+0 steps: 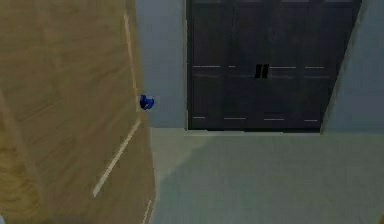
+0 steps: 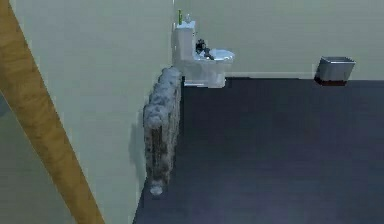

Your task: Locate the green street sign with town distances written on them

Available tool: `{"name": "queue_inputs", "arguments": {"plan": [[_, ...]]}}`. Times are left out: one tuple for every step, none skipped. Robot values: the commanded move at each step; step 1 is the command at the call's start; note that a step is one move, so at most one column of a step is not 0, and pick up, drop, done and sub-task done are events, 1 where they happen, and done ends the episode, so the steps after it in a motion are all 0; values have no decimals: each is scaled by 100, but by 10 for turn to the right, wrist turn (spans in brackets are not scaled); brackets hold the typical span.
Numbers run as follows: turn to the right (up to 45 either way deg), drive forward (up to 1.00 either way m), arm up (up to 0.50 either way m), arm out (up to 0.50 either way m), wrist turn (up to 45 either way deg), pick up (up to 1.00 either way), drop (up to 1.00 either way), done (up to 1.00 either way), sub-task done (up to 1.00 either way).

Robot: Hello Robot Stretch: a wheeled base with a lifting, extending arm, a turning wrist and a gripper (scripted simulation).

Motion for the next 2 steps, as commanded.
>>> {"name": "queue_inputs", "arguments": {"plan": [[0,30,0,0,0,0,0,0,0],[60,0,0,0,0,0,0,0,0]]}}
